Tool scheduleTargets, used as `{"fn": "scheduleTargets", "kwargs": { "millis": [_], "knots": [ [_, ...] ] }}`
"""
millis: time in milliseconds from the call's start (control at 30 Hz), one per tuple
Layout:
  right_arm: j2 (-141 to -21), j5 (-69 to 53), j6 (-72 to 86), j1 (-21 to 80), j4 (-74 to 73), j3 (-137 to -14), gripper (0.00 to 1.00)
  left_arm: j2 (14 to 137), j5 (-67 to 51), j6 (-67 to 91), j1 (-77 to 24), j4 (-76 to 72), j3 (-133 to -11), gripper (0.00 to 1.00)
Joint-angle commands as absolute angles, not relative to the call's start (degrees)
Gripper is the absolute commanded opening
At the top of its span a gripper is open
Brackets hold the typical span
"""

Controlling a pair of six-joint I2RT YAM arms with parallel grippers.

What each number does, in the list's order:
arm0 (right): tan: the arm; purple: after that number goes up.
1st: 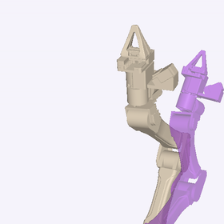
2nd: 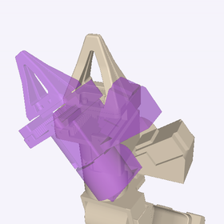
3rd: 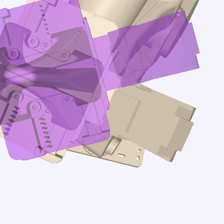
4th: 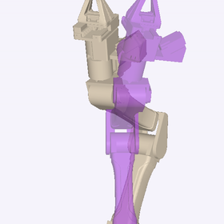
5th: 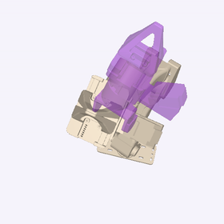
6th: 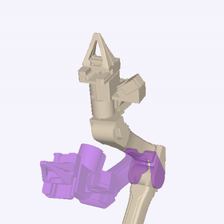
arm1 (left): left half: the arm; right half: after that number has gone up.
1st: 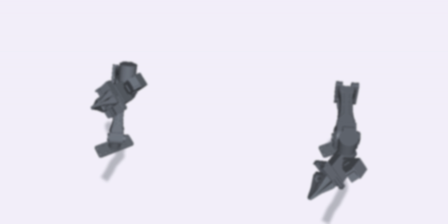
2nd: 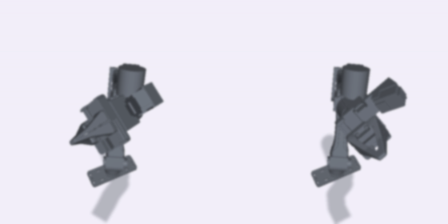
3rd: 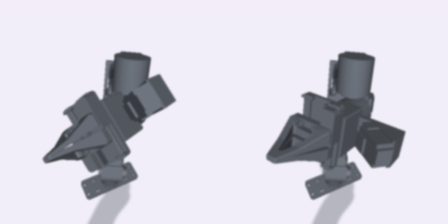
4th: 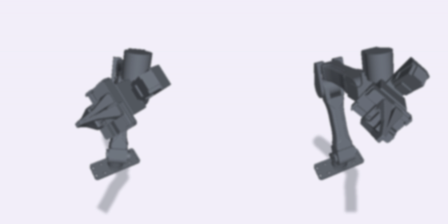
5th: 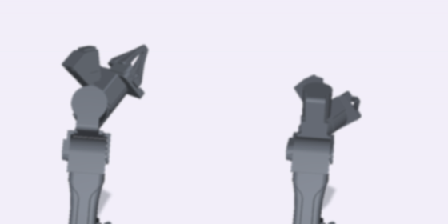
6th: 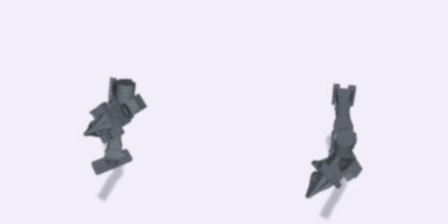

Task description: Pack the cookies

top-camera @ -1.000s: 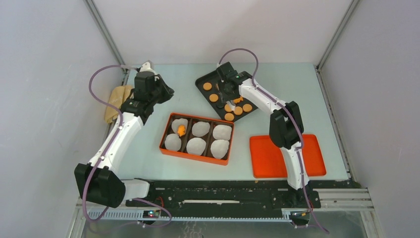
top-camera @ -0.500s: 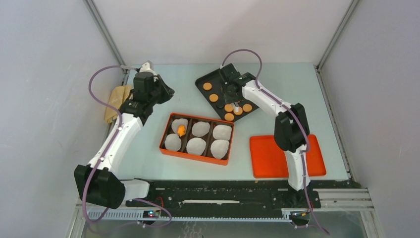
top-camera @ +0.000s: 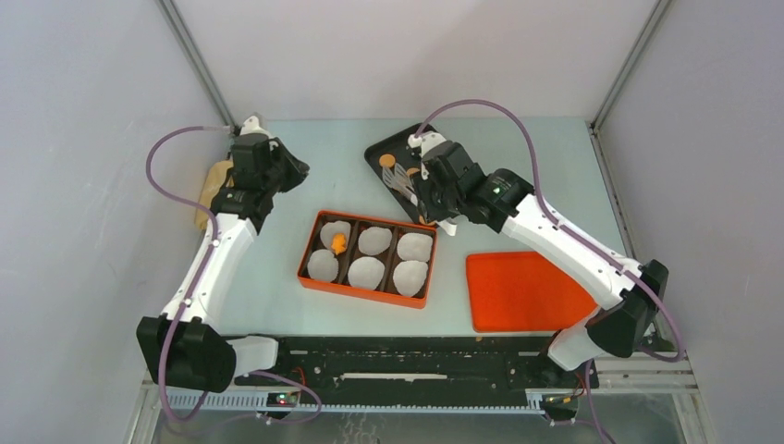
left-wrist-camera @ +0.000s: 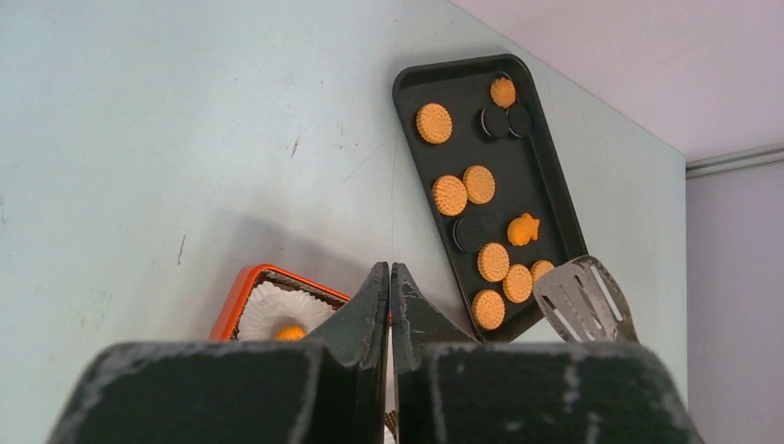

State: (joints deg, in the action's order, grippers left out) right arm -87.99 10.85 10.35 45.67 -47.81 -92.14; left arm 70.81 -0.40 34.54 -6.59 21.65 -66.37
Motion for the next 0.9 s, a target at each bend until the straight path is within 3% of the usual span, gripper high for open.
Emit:
{"fn": "scheduleTargets", "kwargs": {
  "millis": [0,267,533,867],
  "knots": [
    [-88.00,13.99,10.66,44.50,-46.84,-89.40,0.22,69.28,-2.06,35.49,-6.40,21.03,-67.65,0.06],
    [-95.70,15.72,10.04,41.72,-41.68,-89.26,0.22,68.80,-3.08,35.21,-6.35,21.27,-67.14,0.05],
    [-102.28,16.04,10.36,38.12,-39.03,-89.69,0.36,69.06,-2.91,34.60,-6.33,21.18,-66.82,0.05],
    [-106.90,16.09,10.20,36.78,-38.45,-92.11,0.42,68.82,-2.21,33.98,-6.35,21.08,-66.49,0.06]
  ]
}}
